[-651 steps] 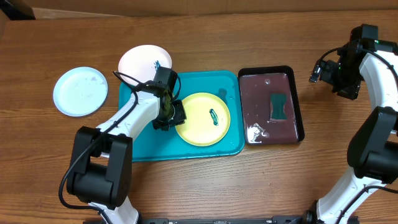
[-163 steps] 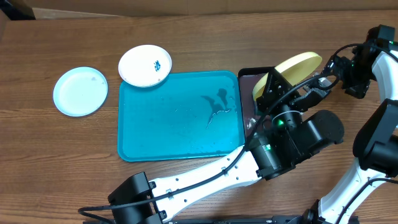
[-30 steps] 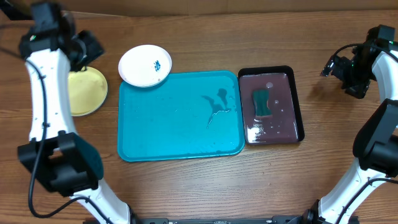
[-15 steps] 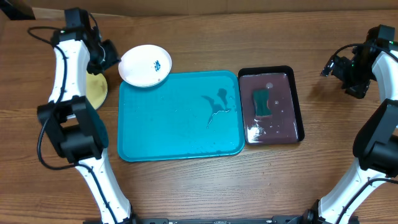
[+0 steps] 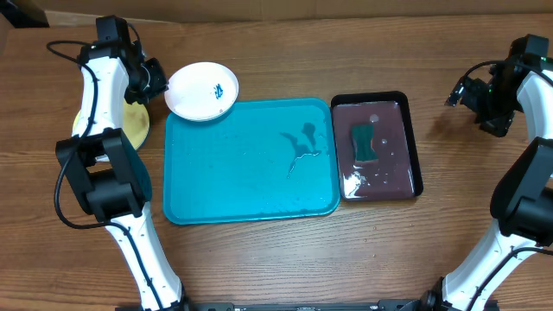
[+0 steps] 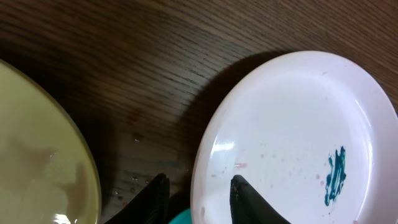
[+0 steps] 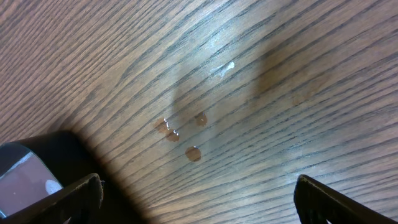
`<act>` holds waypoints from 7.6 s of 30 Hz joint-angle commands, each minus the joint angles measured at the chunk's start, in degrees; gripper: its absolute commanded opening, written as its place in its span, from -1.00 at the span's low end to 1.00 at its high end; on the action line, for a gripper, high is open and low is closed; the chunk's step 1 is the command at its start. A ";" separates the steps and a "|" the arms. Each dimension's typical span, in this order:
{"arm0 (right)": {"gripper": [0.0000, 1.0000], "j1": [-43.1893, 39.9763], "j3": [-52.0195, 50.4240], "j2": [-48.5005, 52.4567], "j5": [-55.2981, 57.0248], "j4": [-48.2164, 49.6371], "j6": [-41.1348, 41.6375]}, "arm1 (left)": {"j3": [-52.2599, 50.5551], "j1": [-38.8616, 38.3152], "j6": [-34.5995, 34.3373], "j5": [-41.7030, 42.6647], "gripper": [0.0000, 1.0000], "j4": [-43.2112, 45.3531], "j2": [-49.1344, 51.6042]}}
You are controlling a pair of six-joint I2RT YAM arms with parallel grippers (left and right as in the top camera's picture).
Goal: Clean dirty plates on tray and stack at the side
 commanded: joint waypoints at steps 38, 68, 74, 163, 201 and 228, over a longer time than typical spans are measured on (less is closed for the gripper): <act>1.00 0.00 1.51 -1.27 -0.31 0.15 0.02 | -4.26 -2.80 0.61 -6.43 -0.92 2.99 2.25; 1.00 0.00 1.51 -1.27 -0.31 0.15 0.02 | -2.14 -19.15 4.35 -1.27 -0.91 -24.26 -6.45; 1.00 0.00 1.51 -1.27 -0.31 0.15 0.02 | -3.96 -21.35 2.10 -3.52 -0.89 -25.42 -6.45; 1.00 0.00 1.51 -1.27 -0.31 0.15 0.00 | -13.77 -21.00 6.95 -2.51 -0.30 -14.71 -14.75; 1.00 0.00 1.51 -1.27 -0.31 0.15 0.02 | -39.12 -28.55 0.59 -12.13 -0.54 7.41 -19.65; 1.00 0.00 1.51 -1.27 -0.31 0.15 0.02 | -39.12 -18.60 -5.16 -1.51 -0.71 6.51 -19.67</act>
